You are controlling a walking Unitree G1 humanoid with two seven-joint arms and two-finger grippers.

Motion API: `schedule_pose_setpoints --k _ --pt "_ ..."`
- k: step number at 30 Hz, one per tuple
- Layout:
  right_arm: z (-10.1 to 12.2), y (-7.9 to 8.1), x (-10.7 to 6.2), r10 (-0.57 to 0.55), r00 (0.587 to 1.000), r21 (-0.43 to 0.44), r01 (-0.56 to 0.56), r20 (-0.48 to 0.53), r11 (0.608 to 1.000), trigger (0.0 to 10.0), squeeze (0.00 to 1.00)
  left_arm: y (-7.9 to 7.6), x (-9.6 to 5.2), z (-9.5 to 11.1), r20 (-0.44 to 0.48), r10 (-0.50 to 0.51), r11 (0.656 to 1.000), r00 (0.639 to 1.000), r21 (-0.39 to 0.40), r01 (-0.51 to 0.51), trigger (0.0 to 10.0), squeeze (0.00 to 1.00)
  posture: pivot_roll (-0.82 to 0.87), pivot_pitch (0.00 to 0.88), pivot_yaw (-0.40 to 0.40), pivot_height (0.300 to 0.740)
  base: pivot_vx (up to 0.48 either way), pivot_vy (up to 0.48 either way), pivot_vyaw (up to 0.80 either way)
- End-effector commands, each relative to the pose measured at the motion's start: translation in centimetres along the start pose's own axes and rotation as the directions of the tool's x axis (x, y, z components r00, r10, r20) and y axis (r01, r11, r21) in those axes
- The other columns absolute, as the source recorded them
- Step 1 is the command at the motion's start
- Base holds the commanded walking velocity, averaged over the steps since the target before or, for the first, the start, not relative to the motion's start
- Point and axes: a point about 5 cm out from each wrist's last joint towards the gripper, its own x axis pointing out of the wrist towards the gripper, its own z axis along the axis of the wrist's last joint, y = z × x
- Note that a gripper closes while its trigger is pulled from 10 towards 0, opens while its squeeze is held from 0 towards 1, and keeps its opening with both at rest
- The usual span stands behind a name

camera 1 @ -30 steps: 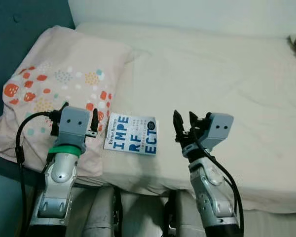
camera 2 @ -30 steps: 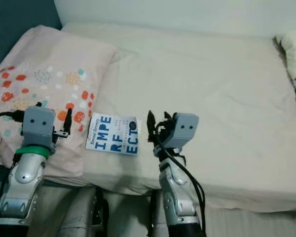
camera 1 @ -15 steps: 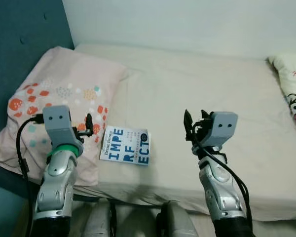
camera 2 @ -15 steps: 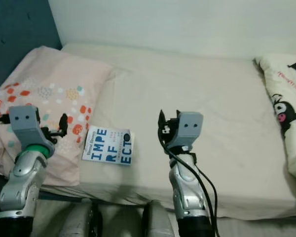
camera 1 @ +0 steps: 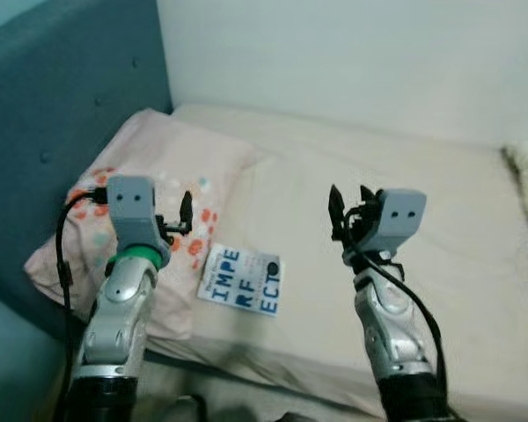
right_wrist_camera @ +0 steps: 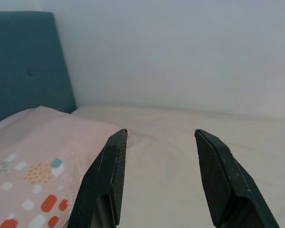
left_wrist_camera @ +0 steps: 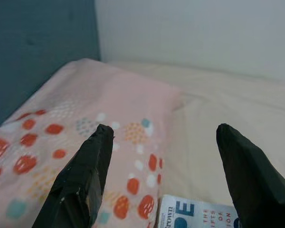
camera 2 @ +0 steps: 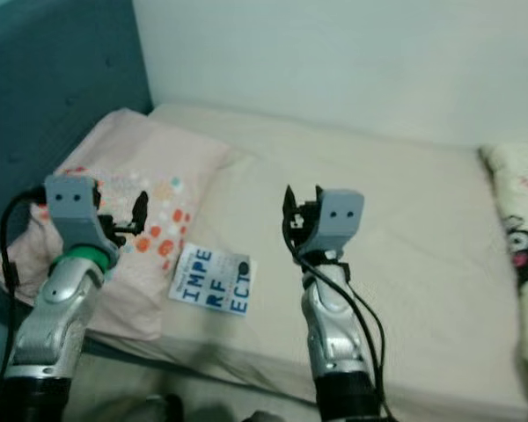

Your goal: Clean up the room

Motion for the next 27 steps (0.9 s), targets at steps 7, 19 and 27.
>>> schedule_pose_setpoints --k 7,19,27 --pt "-0.9 -0.1 -0.4 -0.021 0.999 0.034 0.022 -0.031 0.999 10.0 0.0 -0.7 0.1 -1.0 -0.056 -0.061 0.998 0.997 0.0 0.061 10.0 0.0 0.01 0.008 0.029 0.74 0.0 0.0 0.0" --pt "-1.8 -0.3 -0.6 -0.022 0.998 0.033 0.024 -0.061 0.999 10.0 0.0 -2.9 -0.6 -2.2 -0.073 -0.229 0.973 0.971 0.009 0.231 10.0 0.0 0.0 0.012 0.026 0.74 0.0 0.0 0.0" --pt "-2.1 -0.5 -1.0 -0.032 0.997 0.042 0.035 -0.068 0.998 10.0 0.0 -3.4 -0.7 -2.8 -0.07 -0.293 0.955 0.954 0.036 0.296 10.0 0.0 -0.01 0.016 0.028 0.74 0.0 -0.309 0.0"
